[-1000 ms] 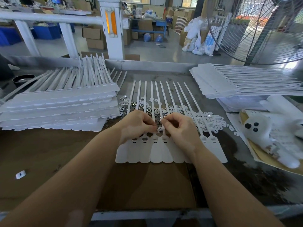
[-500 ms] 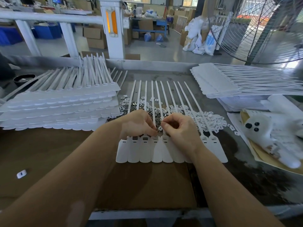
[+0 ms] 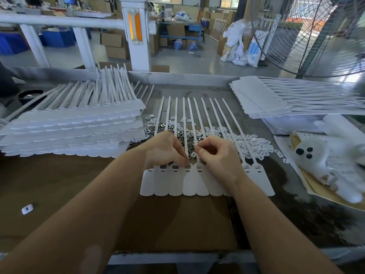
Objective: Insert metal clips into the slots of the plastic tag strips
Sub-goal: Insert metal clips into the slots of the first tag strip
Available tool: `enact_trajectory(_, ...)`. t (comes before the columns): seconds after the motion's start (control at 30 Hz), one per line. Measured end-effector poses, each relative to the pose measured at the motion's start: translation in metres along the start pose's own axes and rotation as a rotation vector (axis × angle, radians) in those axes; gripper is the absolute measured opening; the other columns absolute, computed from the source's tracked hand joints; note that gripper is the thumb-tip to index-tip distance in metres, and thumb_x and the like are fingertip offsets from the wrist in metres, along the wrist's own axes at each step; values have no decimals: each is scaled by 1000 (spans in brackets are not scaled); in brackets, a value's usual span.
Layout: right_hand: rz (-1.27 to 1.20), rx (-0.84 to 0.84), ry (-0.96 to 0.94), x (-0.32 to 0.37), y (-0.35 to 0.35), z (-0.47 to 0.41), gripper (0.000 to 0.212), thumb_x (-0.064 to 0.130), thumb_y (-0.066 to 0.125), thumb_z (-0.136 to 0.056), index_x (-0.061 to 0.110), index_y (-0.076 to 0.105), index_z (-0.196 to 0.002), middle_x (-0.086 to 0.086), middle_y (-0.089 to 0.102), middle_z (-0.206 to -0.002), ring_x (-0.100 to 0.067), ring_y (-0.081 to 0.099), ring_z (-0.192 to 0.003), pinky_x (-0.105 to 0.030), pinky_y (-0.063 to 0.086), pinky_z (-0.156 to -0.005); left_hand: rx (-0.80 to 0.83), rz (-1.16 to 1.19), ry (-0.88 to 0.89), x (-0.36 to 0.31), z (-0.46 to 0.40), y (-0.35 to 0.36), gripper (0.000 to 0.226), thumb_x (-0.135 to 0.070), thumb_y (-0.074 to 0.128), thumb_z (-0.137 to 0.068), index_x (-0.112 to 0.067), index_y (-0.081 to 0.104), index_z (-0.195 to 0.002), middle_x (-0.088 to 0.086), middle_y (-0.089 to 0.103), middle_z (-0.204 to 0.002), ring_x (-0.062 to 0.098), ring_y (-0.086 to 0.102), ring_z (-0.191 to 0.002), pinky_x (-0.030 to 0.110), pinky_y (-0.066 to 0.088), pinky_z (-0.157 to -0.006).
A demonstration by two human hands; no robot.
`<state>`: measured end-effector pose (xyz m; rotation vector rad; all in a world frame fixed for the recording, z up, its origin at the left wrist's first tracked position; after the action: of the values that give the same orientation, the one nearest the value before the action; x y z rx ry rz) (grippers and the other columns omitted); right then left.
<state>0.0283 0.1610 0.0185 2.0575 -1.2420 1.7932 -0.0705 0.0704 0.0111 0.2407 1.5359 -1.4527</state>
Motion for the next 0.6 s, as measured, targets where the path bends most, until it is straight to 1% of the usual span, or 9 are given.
enact_trajectory(0.07,-10,-5,0,0,-1,0,10,14,66,-83,19,67,-75,6,62,-66,-4,57,-63,-13,45,-57,9,-8,-9,0,1,-1,5,-24,78,-71,-25,75,-68,-13,65,-57,-6,52,-50,8,36,-46)
enact_trajectory(0.13,-10,-9,5,0,-2,0,9,14,66,-83,19,67,-75,5,62,-66,-8,59,-66,-18,47,-60,16,-5,-19,0,1,-2,7,-24,75,-75,-28,74,-69,-15,64,-55,-5,53,-50,10,38,-48)
enact_trajectory(0.23,-13,-22,19,0,-3,0,8,15,66,-83,18,68,-75,4,63,-67,-16,62,-70,-30,53,-66,2,-26,-20,0,1,-3,8,-23,75,-75,-28,74,-69,-11,67,-64,2,55,-60,18,43,-56)
enact_trajectory(0.3,-25,-25,27,0,-3,0,10,14,66,-83,18,67,-74,4,62,-66,-18,62,-69,-35,56,-67,-4,-46,-16,-2,1,-1,11,-20,77,-73,-28,72,-66,-10,67,-65,5,56,-63,17,42,-56)
enact_trajectory(0.4,-26,-24,26,1,-3,0,11,13,66,-83,18,67,-74,5,61,-65,-17,61,-67,-40,56,-68,-12,-32,-31,-2,1,0,15,-17,79,-70,-26,70,-62,-7,65,-63,8,56,-62,19,42,-54)
enact_trajectory(0.5,-17,-29,23,1,-4,1,12,13,66,-83,19,67,-72,7,60,-63,-13,59,-65,-42,56,-68,4,-30,-40,-2,0,1,11,-17,78,-70,-23,71,-66,0,68,-71,13,58,-68,24,48,-60)
enact_trajectory(0.53,-22,-28,26,0,-4,1,12,13,66,-83,19,67,-72,6,60,-63,-14,60,-66,-44,56,-68,4,-26,-35,-2,1,1,9,-16,78,-71,-22,71,-69,1,68,-73,14,59,-69,25,49,-62)
enact_trajectory(0.6,-39,-24,32,0,-3,0,12,12,66,-83,17,67,-73,2,61,-64,-22,62,-68,-48,55,-69,-43,16,-17,-2,3,-1,8,-16,76,-74,-21,71,-71,-2,69,-70,9,60,-66,22,48,-59)
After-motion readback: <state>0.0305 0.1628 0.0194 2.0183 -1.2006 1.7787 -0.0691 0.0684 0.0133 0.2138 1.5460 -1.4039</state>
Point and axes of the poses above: each hand's wrist, its own z-axis away from the middle knuckle, its own y-axis out of the palm, x = y × z, the point moved 9 cm from there along -z, towards the middle knuckle
